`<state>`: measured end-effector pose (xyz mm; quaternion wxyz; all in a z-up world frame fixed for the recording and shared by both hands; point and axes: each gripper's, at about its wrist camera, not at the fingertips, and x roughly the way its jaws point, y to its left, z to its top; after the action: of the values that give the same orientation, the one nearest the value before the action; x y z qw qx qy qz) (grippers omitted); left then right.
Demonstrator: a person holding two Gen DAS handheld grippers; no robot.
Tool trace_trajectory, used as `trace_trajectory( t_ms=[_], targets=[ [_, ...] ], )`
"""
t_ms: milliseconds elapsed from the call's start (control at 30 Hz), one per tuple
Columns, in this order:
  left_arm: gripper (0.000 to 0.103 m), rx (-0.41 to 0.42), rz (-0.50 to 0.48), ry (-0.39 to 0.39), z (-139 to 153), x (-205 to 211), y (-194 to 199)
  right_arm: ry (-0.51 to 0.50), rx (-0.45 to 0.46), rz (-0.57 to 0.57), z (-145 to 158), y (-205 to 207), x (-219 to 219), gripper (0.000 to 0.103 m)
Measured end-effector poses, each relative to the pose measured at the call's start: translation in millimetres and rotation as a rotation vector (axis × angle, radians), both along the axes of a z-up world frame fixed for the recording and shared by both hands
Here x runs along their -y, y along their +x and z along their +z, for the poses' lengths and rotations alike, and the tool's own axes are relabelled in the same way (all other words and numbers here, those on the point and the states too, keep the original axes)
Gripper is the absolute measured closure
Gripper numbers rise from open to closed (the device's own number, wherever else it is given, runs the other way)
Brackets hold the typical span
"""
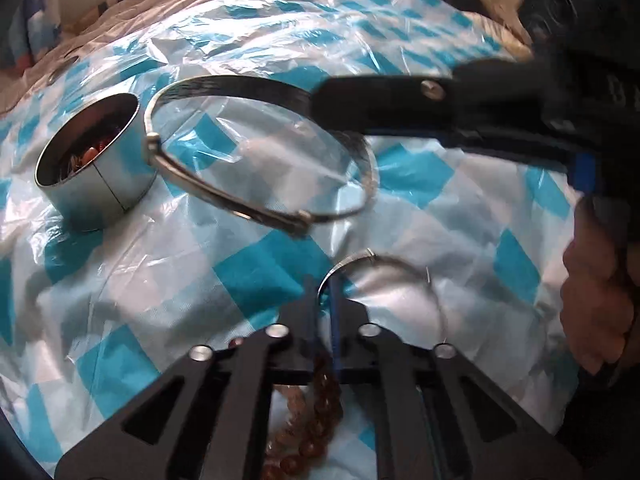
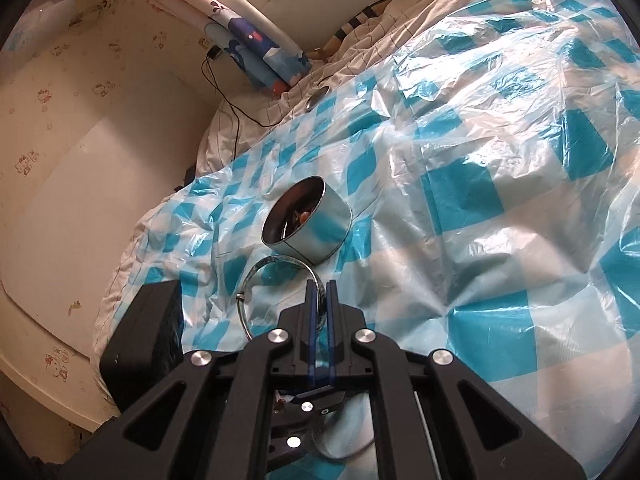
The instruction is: Organize jewelry
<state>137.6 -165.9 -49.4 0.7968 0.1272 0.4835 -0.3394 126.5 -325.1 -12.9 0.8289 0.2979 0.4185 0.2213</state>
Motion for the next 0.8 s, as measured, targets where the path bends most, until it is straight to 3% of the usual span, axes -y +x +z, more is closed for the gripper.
trace_trajectory(
  t_ms=[333,800],
  targets=[
    [0.101,0.174,0.11,-0.016,45.2,-34.4,-7.9,0.049,0.056,-0.005,13.2,-3.9,3.8,0.098],
    [0.101,0.321,0.207,0.084,73.6,-62.4,14.7,0.045,0.134,0.032,29.0,34.0,-13.0,0.098]
  ],
)
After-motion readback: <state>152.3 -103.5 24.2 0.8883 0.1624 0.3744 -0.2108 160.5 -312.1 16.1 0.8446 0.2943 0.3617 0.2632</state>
